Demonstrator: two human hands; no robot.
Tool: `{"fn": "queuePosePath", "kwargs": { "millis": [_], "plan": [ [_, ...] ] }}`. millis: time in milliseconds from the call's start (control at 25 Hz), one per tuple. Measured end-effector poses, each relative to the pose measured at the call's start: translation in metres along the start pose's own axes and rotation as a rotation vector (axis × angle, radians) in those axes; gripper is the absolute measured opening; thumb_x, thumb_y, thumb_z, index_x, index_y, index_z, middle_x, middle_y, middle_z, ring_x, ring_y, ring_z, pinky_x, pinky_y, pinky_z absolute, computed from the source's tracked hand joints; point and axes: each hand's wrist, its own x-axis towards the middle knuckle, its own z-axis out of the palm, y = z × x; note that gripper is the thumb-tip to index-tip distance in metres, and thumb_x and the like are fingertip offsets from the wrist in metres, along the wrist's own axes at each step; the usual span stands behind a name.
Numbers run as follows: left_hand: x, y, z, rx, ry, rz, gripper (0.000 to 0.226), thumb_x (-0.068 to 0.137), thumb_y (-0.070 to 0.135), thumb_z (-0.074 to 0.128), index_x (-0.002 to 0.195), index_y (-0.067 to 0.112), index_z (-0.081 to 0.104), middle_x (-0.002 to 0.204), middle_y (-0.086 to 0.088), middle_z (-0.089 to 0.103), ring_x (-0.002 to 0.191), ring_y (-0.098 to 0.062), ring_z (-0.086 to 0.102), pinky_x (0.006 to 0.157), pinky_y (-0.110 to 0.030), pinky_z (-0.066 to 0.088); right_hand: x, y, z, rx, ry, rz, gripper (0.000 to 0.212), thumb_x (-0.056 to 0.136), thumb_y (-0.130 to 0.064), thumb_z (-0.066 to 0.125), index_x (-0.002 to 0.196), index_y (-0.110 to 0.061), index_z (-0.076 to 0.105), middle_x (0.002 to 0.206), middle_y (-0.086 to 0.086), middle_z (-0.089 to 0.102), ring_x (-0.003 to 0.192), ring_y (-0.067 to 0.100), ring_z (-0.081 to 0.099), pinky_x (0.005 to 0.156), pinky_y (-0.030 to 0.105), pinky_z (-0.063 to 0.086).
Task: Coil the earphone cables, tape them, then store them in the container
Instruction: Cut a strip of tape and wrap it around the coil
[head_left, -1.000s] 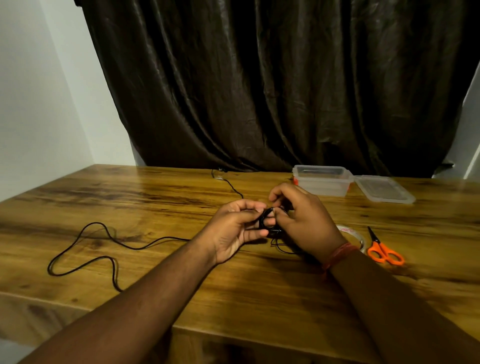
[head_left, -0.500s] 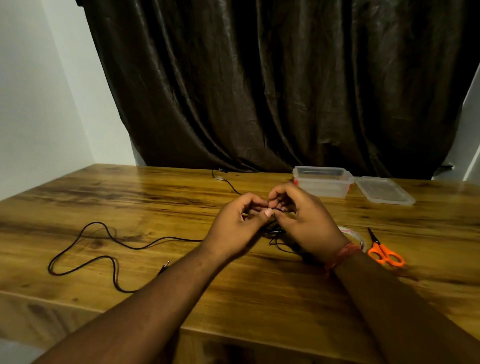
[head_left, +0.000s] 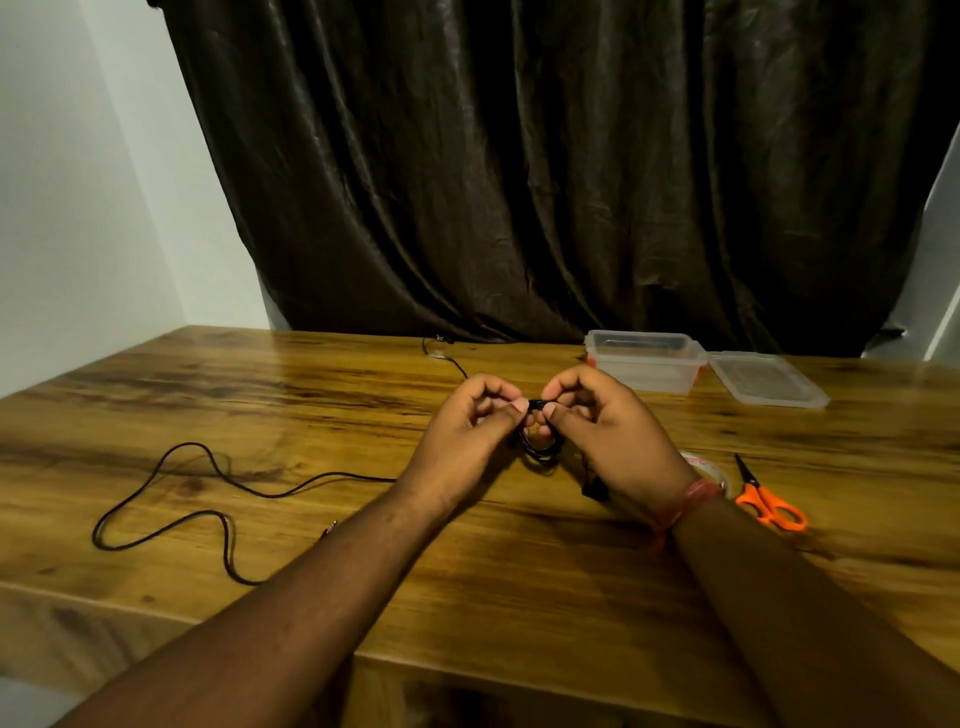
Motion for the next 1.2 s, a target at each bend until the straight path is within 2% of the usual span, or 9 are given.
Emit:
{"fn": "queuePosePath", "kwargs": {
  "millis": [120, 400, 560, 720, 800, 920, 960, 1120, 1200],
  "plan": [
    [0.000, -0.005, -0.002, 0.186, -0.040, 0.073, 0.008, 0.089, 0.022, 0.070, 0.096, 0.018, 0.066, 0.095, -0.016, 0.069, 0.089, -0.032, 0.068, 0.083, -0.047, 0.056, -0.003, -0.002, 0.001, -0.096, -0.054, -0.003, 0.014, 0.095, -0.006, 0.059, 0.095, -0.018, 0.064, 0.079, 0.002, 0.066, 0.074, 0.015, 0.065, 0.077, 0.041, 0.058],
    [0.002, -0.004, -0.002, -0.042, -0.023, 0.010, 0.002, 0.093, 0.002, 0.061, 0.093, 0.004, 0.060, 0.088, -0.014, 0.067, 0.089, -0.033, 0.067, 0.083, -0.041, 0.056, -0.002, -0.003, 0.000, 0.053, 0.028, 0.013, 0.010, 0.093, -0.003, 0.062, 0.094, -0.013, 0.061, 0.072, 0.005, 0.064, 0.073, 0.018, 0.065, 0.072, 0.036, 0.056],
    [0.003, -0.008, -0.001, -0.028, -0.077, -0.029, 0.007, 0.093, 0.004, 0.062, 0.097, 0.009, 0.064, 0.092, -0.018, 0.069, 0.095, -0.036, 0.069, 0.092, -0.050, 0.054, 0.000, -0.001, -0.001, 0.009, 0.033, 0.013, 0.020, 0.091, 0.000, 0.064, 0.085, -0.019, 0.066, 0.070, 0.004, 0.066, 0.069, 0.021, 0.066, 0.072, 0.041, 0.055],
    [0.001, -0.004, 0.000, -0.111, -0.095, -0.005, 0.005, 0.092, -0.003, 0.059, 0.093, 0.002, 0.060, 0.080, -0.011, 0.071, 0.078, -0.021, 0.071, 0.078, -0.033, 0.059, -0.001, 0.001, -0.001, 0.046, -0.024, 0.035, 0.020, 0.091, 0.001, 0.062, 0.089, -0.018, 0.067, 0.076, 0.006, 0.069, 0.074, 0.022, 0.067, 0.078, 0.048, 0.054],
    [0.001, -0.001, -0.001, -0.181, -0.052, -0.024, 0.006, 0.092, -0.003, 0.059, 0.091, 0.003, 0.059, 0.078, -0.008, 0.070, 0.074, -0.017, 0.069, 0.074, -0.030, 0.057, -0.001, 0.000, -0.001, 0.108, -0.058, 0.046, 0.018, 0.090, 0.005, 0.063, 0.097, -0.012, 0.063, 0.081, 0.006, 0.067, 0.078, 0.021, 0.069, 0.080, 0.041, 0.055],
    [0.003, -0.002, -0.004, -0.159, -0.009, -0.017, 0.004, 0.093, 0.001, 0.060, 0.093, 0.005, 0.061, 0.080, -0.010, 0.067, 0.077, -0.016, 0.067, 0.077, -0.031, 0.056, -0.002, -0.003, -0.001, 0.144, -0.032, 0.046, 0.019, 0.090, 0.009, 0.060, 0.100, -0.006, 0.059, 0.075, 0.000, 0.065, 0.072, 0.010, 0.071, 0.071, 0.024, 0.057],
    [0.003, -0.002, -0.004, -0.136, -0.013, -0.005, 0.002, 0.094, 0.002, 0.059, 0.094, 0.003, 0.061, 0.082, -0.011, 0.067, 0.078, -0.017, 0.066, 0.078, -0.031, 0.056, -0.002, -0.003, -0.001, 0.158, -0.018, 0.047, 0.018, 0.090, 0.010, 0.059, 0.100, -0.006, 0.058, 0.072, 0.000, 0.068, 0.074, 0.013, 0.072, 0.072, 0.026, 0.057],
    [0.001, -0.001, 0.000, -0.090, -0.027, 0.004, 0.006, 0.095, 0.001, 0.057, 0.100, -0.001, 0.059, 0.085, -0.014, 0.066, 0.079, -0.017, 0.068, 0.076, -0.028, 0.057, 0.001, 0.004, -0.001, 0.166, 0.018, 0.055, 0.018, 0.090, 0.004, 0.062, 0.092, -0.014, 0.065, 0.078, 0.014, 0.072, 0.088, 0.042, 0.071, 0.087, 0.056, 0.055],
    [0.000, -0.001, 0.001, -0.086, -0.065, 0.006, 0.007, 0.093, 0.000, 0.059, 0.099, 0.004, 0.060, 0.086, -0.013, 0.067, 0.080, -0.018, 0.069, 0.075, -0.028, 0.057, 0.001, 0.007, -0.002, 0.076, 0.008, 0.036, 0.018, 0.087, -0.002, 0.067, 0.087, -0.020, 0.069, 0.080, 0.011, 0.071, 0.085, 0.041, 0.070, 0.085, 0.064, 0.053]
  ]
}}
